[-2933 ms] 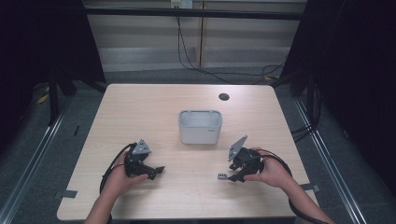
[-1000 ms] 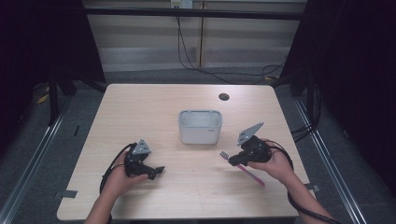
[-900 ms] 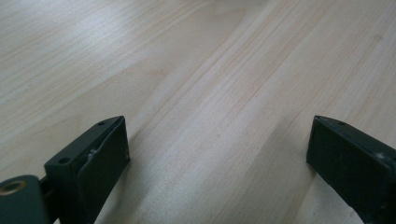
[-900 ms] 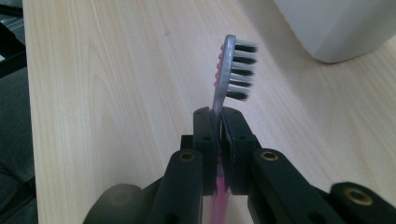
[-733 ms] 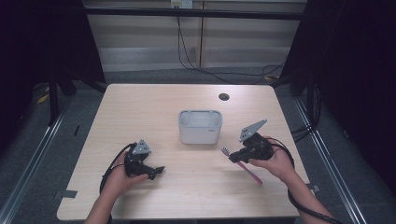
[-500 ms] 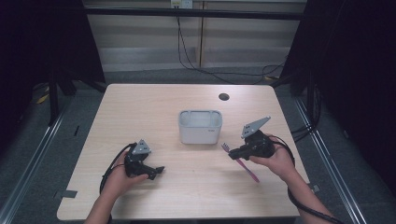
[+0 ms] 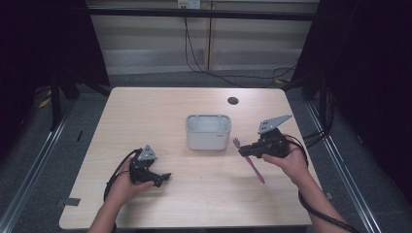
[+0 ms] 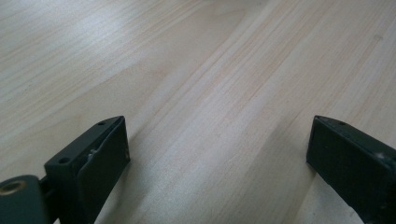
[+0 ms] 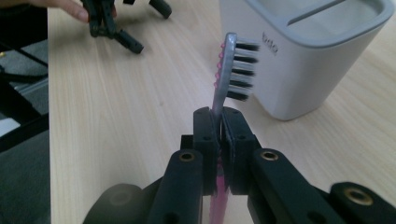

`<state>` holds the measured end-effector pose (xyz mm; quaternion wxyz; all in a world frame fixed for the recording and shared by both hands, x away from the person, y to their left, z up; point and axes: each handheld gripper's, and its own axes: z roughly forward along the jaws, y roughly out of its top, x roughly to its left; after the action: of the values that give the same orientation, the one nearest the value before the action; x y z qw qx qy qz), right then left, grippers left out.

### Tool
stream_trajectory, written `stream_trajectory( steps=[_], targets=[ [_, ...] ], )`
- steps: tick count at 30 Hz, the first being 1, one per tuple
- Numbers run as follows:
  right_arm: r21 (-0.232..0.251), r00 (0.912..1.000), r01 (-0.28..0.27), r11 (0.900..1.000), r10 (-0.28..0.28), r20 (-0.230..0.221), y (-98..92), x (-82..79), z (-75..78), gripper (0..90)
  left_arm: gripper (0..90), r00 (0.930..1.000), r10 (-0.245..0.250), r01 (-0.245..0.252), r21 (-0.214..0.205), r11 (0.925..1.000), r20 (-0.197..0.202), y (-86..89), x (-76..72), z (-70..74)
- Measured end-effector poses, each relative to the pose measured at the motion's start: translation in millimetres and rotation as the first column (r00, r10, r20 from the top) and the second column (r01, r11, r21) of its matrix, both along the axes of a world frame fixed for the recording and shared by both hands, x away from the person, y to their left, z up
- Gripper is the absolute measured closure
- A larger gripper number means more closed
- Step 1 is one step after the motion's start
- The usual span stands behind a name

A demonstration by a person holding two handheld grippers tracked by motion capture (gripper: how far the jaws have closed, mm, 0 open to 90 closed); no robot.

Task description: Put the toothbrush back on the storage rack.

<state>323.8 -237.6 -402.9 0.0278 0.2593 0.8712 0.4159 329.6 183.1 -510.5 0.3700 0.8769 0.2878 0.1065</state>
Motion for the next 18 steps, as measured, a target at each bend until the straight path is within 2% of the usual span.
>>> stream_trajectory(
  steps=[13, 18],
  targets=[
    [0.081, 0.9977, 0.057, 0.9951, -0.06, 0.03, 2.6, 8.7, 9.7, 85.6, 5.4, 1.0, 0.0, 0.0, 0.0, 1.0, 0.0, 0.0, 0.0, 0.0],
    [0.097, 0.9953, 0.08, 0.9921, -0.084, 0.046, 4.1, 11.2, 12.0, 85.6, 5.4, 1.0, 0.0, 0.0, 0.0, 1.0, -0.002, 0.0, -0.1, 0.0]
  ],
)
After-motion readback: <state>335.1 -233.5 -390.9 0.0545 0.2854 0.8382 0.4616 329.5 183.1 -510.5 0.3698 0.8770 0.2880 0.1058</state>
